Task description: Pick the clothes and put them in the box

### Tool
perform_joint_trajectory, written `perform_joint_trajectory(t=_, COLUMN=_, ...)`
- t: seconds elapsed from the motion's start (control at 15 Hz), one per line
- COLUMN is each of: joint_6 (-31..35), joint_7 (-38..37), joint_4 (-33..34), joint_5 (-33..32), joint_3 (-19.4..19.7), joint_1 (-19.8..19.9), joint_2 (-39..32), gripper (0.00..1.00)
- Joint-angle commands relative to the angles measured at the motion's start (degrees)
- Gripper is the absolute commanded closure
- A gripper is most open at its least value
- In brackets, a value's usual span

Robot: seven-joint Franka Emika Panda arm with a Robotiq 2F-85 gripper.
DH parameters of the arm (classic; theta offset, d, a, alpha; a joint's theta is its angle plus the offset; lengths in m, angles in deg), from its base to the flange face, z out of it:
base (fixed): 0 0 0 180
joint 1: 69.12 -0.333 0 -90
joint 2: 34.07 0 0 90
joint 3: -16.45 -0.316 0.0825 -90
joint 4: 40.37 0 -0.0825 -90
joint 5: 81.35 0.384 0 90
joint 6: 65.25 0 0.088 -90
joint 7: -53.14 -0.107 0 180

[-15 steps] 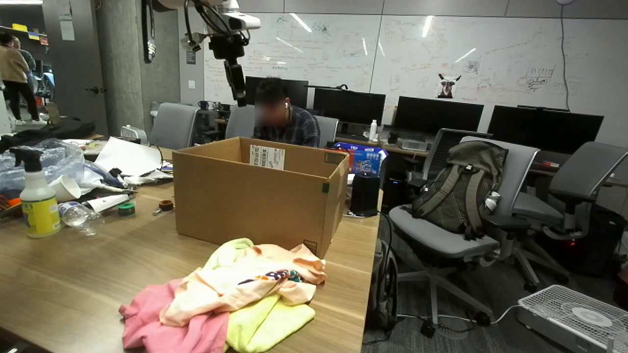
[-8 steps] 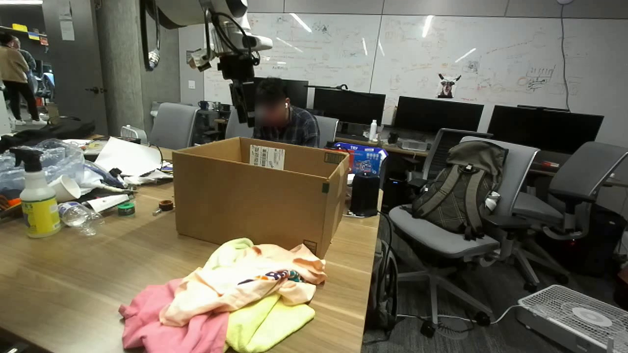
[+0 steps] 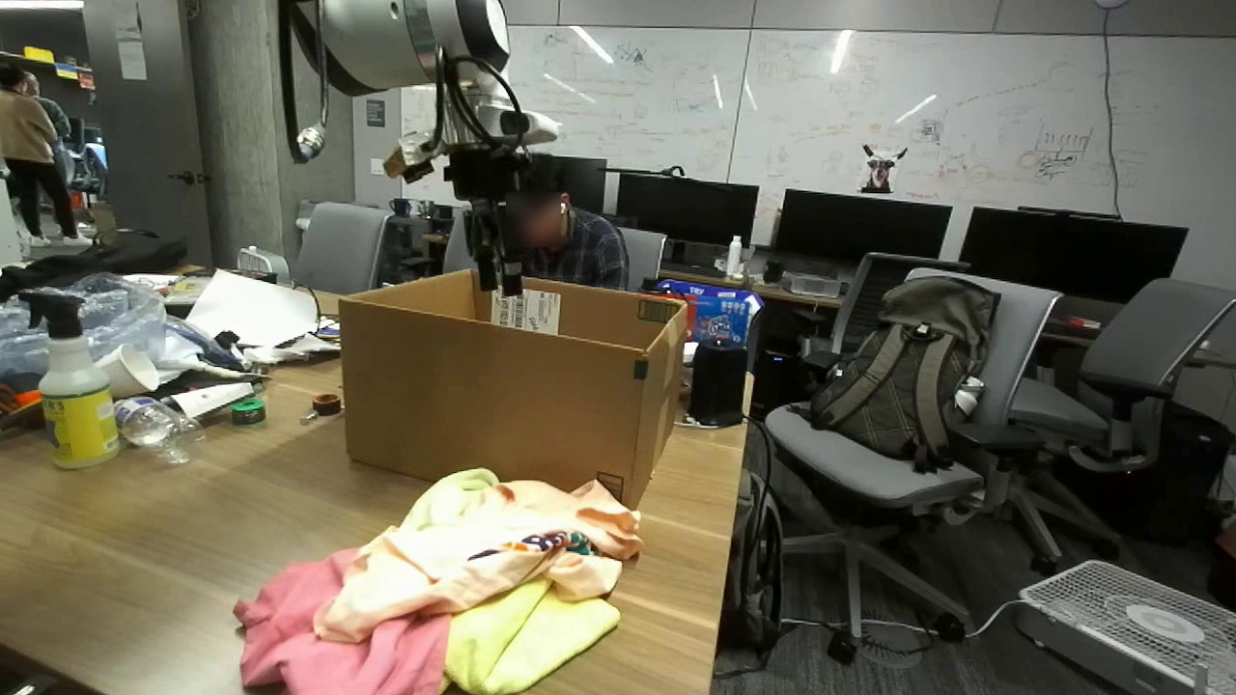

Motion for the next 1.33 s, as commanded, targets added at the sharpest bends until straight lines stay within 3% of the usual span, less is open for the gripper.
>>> perform_joint_trajectory(t=0.0, joint_6=0.3, joint_7=5.3, joint_4=-4.7, joint_5=1.2, joint_3=0.2, joint_1=0.6, joint_2=3.1, gripper=0.00)
perform_joint_trajectory(t=0.47, joint_6=9.4, joint_7=23.4, joint_4=-12.8, joint_5=2.2, joint_3=0.1, joint_1=2.3, joint_2=3.9, gripper=0.00)
perform_joint_trajectory(t=0.8, joint_6=13.3, joint_7=37.1, joint_4=-14.7, joint_5=4.7, joint_3=0.5, joint_1=3.4, joint_2=1.9, gripper=0.00)
perform_joint_trajectory(t=1.27, joint_6=16.8, joint_7=40.1, joint_4=-14.5, joint_5=4.4, joint_3=2.1, joint_1=4.3, joint_2=-1.5, gripper=0.00)
